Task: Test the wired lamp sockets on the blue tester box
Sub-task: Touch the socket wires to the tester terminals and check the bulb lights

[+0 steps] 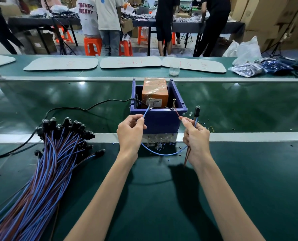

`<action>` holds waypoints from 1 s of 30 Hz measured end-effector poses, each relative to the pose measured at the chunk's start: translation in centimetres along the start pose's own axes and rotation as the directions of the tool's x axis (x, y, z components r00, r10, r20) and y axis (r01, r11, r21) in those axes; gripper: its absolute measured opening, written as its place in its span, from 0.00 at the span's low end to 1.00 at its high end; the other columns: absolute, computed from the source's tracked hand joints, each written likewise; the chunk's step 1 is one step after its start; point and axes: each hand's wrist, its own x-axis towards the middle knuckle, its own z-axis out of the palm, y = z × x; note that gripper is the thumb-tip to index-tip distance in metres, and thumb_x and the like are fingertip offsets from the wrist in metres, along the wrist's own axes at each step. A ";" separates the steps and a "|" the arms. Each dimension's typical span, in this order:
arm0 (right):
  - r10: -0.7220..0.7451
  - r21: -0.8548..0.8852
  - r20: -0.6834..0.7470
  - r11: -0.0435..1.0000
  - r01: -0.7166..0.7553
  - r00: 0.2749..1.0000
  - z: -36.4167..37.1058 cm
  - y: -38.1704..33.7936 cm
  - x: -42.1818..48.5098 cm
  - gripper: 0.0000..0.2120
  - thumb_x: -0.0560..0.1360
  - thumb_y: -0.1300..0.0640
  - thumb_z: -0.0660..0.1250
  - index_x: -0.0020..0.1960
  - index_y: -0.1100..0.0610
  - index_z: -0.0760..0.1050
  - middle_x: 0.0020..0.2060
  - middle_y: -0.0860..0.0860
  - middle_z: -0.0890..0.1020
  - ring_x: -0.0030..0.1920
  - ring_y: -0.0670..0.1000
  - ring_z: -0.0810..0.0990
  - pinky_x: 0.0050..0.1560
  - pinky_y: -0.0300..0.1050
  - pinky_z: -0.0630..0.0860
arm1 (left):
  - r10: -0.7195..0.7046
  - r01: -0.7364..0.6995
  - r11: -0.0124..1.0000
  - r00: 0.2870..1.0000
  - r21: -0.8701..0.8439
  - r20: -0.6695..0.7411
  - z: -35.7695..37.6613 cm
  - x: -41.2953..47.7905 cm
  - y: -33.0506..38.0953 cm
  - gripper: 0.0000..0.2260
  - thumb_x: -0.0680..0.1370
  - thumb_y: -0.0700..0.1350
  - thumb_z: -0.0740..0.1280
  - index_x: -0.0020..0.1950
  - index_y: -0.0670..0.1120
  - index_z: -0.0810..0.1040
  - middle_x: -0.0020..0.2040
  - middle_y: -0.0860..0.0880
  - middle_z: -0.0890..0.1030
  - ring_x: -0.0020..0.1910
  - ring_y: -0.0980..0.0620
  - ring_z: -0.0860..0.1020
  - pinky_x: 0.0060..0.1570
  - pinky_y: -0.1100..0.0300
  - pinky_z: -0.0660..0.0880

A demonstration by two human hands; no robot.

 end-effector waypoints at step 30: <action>0.033 -0.180 0.223 0.984 0.008 0.974 0.3 -0.9 -1.2 0.09 0.78 0.62 0.64 0.44 0.57 0.82 0.18 0.41 0.61 0.19 0.42 0.57 0.20 0.30 0.57 | -0.101 0.134 0.983 0.964 -0.122 0.246 2.0 -2.1 -0.7 0.07 0.80 0.39 0.62 0.46 0.47 0.79 0.32 0.53 0.81 0.26 0.59 0.76 0.31 0.66 0.75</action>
